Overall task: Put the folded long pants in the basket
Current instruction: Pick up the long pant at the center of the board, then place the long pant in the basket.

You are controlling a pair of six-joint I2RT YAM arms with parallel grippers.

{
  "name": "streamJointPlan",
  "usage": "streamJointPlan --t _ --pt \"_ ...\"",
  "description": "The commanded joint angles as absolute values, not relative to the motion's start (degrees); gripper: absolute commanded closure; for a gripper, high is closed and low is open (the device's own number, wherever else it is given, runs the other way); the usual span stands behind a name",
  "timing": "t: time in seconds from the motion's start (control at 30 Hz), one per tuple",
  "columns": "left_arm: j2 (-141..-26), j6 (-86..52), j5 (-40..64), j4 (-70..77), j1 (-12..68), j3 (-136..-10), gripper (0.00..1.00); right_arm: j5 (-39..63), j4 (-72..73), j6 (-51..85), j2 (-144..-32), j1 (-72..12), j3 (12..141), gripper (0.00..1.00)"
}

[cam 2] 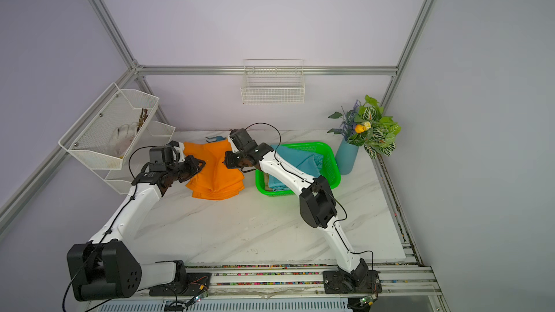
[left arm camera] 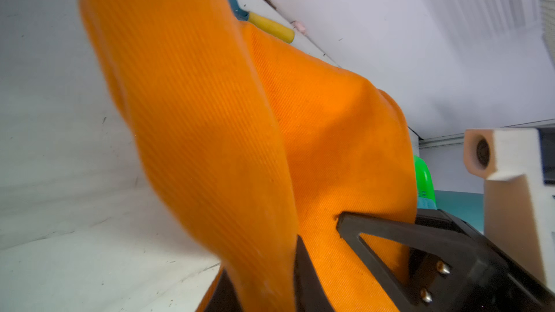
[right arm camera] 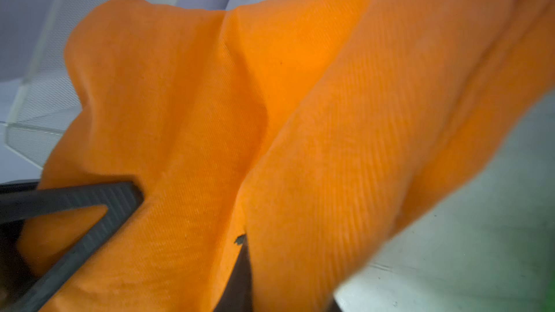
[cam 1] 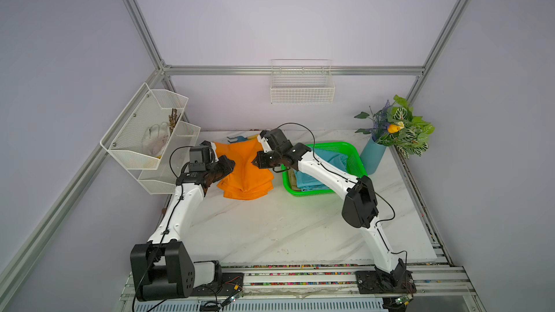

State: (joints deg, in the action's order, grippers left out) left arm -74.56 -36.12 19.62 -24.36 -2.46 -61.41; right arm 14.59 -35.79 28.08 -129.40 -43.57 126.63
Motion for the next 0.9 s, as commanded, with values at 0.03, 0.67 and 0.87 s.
streamJointPlan --t 0.03,0.67,0.87 --pt "-73.19 -39.84 23.34 -22.83 2.98 -67.56 1.0 16.38 -36.15 24.82 -119.44 -39.61 123.68 1.0" --pt "-100.27 -44.66 16.99 -17.43 30.88 -88.76 1.0 2.41 -51.09 12.49 -98.4 -17.19 101.52 1.0" --pt "-105.36 -45.18 15.91 -15.61 31.86 -90.73 1.0 1.76 -49.54 10.86 -100.94 -12.3 97.31 1.0"
